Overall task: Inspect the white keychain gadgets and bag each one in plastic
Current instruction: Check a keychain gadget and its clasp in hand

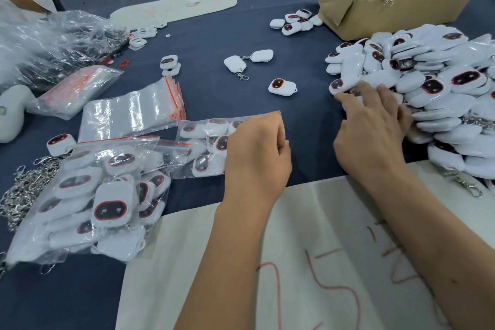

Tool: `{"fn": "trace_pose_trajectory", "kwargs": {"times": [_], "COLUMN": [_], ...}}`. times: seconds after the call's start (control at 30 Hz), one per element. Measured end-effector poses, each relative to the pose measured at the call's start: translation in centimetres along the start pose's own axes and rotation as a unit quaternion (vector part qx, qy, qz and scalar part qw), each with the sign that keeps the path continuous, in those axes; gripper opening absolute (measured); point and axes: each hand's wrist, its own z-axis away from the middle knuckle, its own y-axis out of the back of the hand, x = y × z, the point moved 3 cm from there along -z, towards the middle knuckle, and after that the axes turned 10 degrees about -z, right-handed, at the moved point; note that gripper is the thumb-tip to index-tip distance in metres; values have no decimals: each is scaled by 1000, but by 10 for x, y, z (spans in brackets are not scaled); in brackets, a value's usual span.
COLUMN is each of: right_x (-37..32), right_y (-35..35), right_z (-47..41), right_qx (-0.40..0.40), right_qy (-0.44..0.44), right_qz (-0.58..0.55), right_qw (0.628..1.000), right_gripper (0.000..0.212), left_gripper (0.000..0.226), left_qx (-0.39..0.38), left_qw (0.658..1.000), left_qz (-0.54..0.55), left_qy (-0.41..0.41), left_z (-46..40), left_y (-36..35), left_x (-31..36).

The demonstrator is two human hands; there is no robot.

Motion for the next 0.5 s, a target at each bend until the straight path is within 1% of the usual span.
{"fn": "trace_pose_trajectory", "kwargs": {"times": [0.1, 0.27, 0.33, 0.37, 0.43, 0.5], "right_x": [-7, -14, -19, -22, -26, -28], "right_y": [-3, -7, -6, -5, -3, -6], "right_z": [2, 4, 6, 7, 9, 10], "right_qx": [9, 3, 9, 18, 15, -23], "right_qy": [36, 116, 139, 149, 147, 115], "right_qz": [-14, -78, -154, -206, -305, -398], "right_qw": [999, 990, 978, 967, 941, 910], "right_gripper": [64, 37, 20, 15, 16, 18], "left_gripper": [26, 27, 27, 24, 17, 13], "left_qx": [-2, -5, -1, 3, 15, 34], "left_qw": [1000, 1000, 1000, 1000, 998, 992], "left_qz": [-1, -15, -3, 12, 62, 111], "left_qy": [2, 19, 20, 20, 29, 37], "left_z": [-1, -4, -5, -5, -6, -7], "left_y": [1, 1, 0, 0, 1, 4], "left_x": [-1, -7, -6, -6, -5, -5]}}
